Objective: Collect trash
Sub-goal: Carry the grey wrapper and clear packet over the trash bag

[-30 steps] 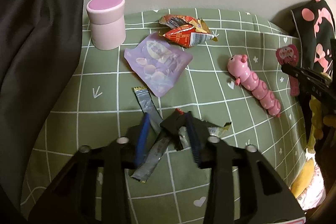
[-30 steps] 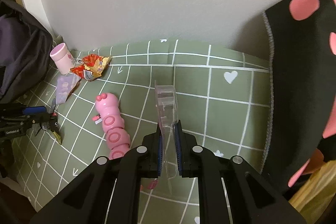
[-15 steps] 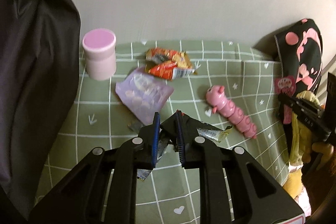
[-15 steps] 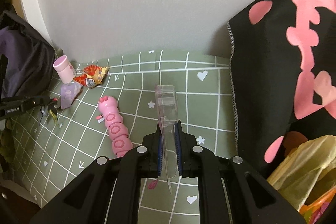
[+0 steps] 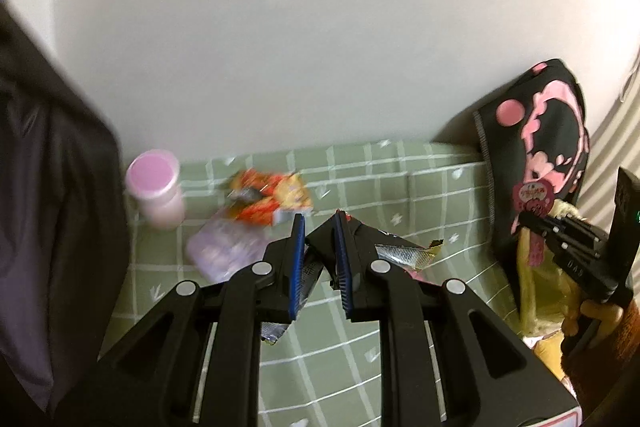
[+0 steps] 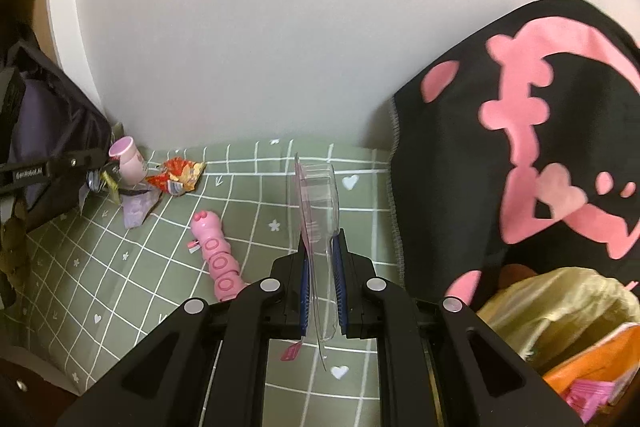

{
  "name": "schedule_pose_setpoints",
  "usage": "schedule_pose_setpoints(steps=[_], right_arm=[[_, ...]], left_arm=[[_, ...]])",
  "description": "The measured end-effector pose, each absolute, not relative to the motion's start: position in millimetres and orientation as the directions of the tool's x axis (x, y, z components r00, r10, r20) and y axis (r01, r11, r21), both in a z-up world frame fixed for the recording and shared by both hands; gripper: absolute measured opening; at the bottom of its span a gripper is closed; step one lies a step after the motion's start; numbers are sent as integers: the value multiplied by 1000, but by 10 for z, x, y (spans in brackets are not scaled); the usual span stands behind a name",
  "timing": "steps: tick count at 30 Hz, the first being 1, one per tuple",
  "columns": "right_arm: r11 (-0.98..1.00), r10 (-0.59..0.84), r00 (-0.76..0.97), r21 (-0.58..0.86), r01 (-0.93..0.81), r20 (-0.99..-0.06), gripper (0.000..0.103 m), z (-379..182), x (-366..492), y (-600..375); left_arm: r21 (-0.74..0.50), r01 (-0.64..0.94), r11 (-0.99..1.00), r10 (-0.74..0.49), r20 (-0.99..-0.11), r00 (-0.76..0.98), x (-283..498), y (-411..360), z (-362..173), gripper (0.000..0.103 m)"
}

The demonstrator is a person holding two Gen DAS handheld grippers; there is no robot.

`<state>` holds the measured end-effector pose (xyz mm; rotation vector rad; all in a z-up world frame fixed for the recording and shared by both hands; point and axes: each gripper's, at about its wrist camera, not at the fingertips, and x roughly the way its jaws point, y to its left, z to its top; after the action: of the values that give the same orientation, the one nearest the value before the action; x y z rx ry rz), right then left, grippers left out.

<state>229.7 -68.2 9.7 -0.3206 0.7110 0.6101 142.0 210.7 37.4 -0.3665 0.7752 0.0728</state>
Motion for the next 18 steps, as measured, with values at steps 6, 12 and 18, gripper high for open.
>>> schedule_pose_setpoints(steps=[6, 12, 18], right_arm=[[825, 386, 669, -88, -559, -636, 12, 407, 2297, -992], [878, 325, 741, -103, -467, -587, 12, 695, 2278, -1444], [936, 214, 803, -117, -331, -557, 12, 871, 2179, -2025]], left_arm=[[-262, -69, 963, -120, -642, 757, 1779, 1748, 761, 14], [-247, 83, 965, -217, -583, 783, 2152, 1227, 1113, 14], [-233, 265, 936, -351, -550, 757, 2433, 484, 1307, 14]])
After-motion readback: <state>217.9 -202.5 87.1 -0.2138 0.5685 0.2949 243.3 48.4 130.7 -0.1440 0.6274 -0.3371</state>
